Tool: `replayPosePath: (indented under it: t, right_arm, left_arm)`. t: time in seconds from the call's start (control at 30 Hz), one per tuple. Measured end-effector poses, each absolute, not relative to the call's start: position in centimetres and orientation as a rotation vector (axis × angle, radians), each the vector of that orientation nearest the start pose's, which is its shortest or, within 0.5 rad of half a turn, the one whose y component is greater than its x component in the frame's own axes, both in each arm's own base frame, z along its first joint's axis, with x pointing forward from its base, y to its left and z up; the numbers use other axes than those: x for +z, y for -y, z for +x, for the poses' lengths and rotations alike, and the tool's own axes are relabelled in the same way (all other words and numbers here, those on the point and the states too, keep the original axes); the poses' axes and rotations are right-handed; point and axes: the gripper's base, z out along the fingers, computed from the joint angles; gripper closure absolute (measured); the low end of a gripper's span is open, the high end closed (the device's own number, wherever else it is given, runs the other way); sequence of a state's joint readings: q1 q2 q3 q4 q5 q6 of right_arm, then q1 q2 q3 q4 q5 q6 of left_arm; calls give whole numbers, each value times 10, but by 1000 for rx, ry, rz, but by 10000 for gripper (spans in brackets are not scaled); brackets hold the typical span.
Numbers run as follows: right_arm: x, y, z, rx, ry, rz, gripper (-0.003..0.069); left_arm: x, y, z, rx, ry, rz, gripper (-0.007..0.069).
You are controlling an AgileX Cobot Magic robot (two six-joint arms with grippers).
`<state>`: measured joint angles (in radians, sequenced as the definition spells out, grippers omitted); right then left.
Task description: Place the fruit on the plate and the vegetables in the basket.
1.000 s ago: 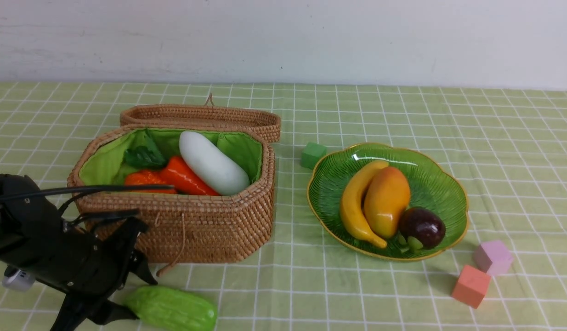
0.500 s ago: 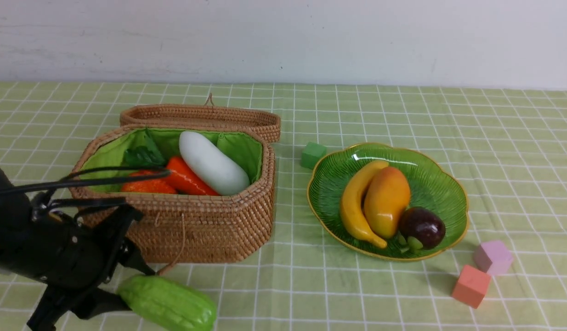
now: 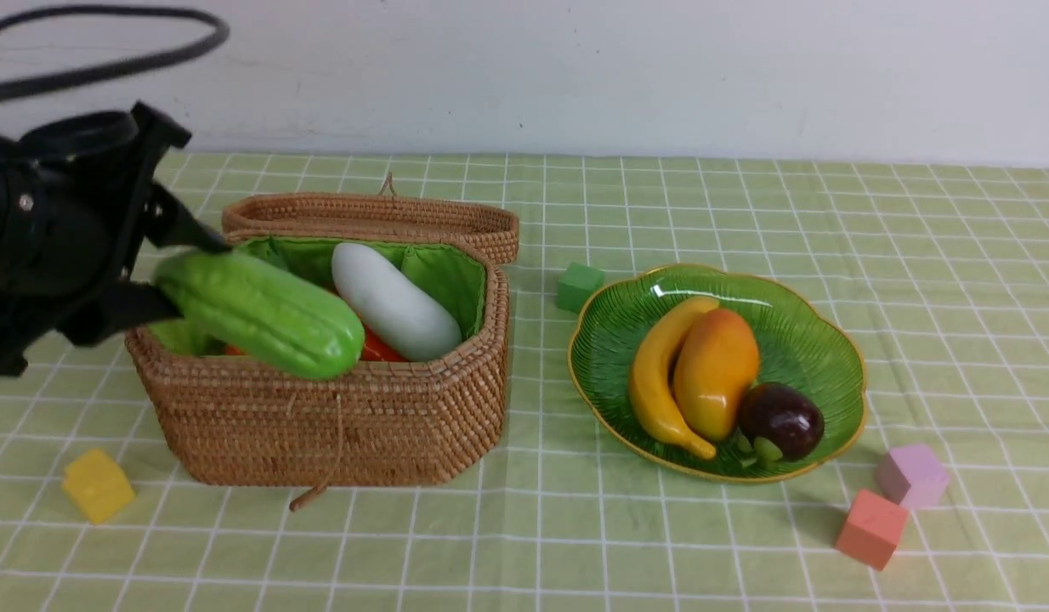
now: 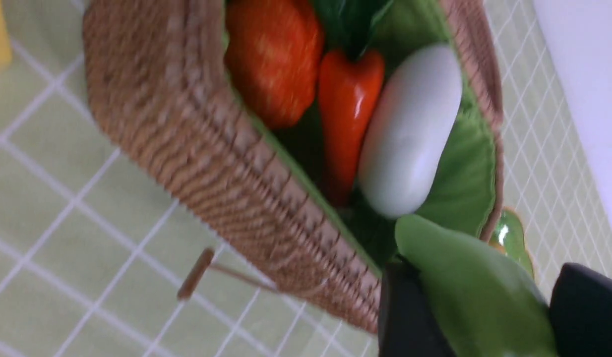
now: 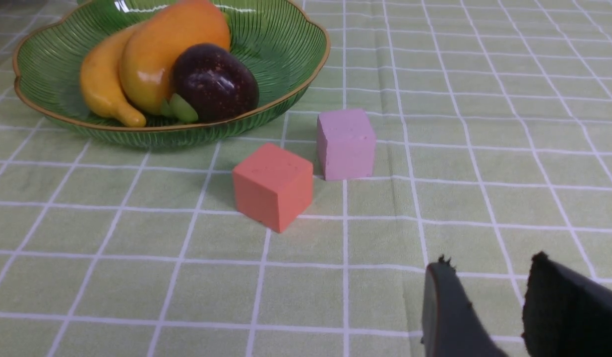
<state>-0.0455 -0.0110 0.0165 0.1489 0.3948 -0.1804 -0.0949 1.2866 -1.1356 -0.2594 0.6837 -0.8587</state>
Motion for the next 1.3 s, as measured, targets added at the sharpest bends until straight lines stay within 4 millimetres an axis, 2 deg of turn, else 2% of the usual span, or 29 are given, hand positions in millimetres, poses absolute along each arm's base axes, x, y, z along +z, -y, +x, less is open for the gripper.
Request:
replayPosePath:
  t: [0.07,0.2,0.33,0.53,0.67,0.77,0.83,0.87,0.9,0.93,1.0,1.07,1.17,1.27,1.3]
  right_arm:
    - [173,-3,52,-7,-1879,-37,417]
    - [173,-3,52,-7,-1879,-37,417]
    - [173,-3,52,-7,-1879,-37,417]
    - [173,-3,52,-7,-1879,-37,417]
    - [173,-3,52,-7,-1879,-37,417]
    - [173,-3,52,-7,-1879,-37,417]
    - [173,-3,52,-7,-1879,-37,417]
    - [173,-3,52,-7,-1879,-37,417]
    - [173,-3,52,-7,-1879,-37,417]
    - [173,-3,52,-7,-1879,-37,417]
    - [173,-3,52,-7,-1879,-37,417]
    - [173,-3,52,-7,-1879,-37,417]
    - [173,-3,52,-7,-1879,-37,417]
    - [173,-3,52,-7,-1879,-37,417]
    - [173,-3,52,-7,-1879,-37,417]
  left_arm:
    - [351,40,293,-723,-2173,-1043,266]
    - [337,43,329,-694,-2197,-1067,266]
    - [322,46,351,-674,-2266,-1108,266]
    - [315,47,355,-657,-2311,-1128,244]
    - [321,48,355,-653,-2316,-1084,147]
    - [335,47,351,-641,-2326,-991,85]
    - [355,47,342,-629,-2330,-882,69]
    - [358,47,341,-626,-2329,-860,69]
    - [376,46,330,-611,-2323,-760,70]
    - [378,46,328,-612,-2321,-758,71]
    - [408,44,299,-578,-2299,-595,95]
    - [425,42,277,-561,-2284,-526,127]
    - [453,35,226,-503,-2263,-432,230]
    - [465,29,186,-457,-2242,-382,361]
    - [466,28,179,-454,-2239,-378,392]
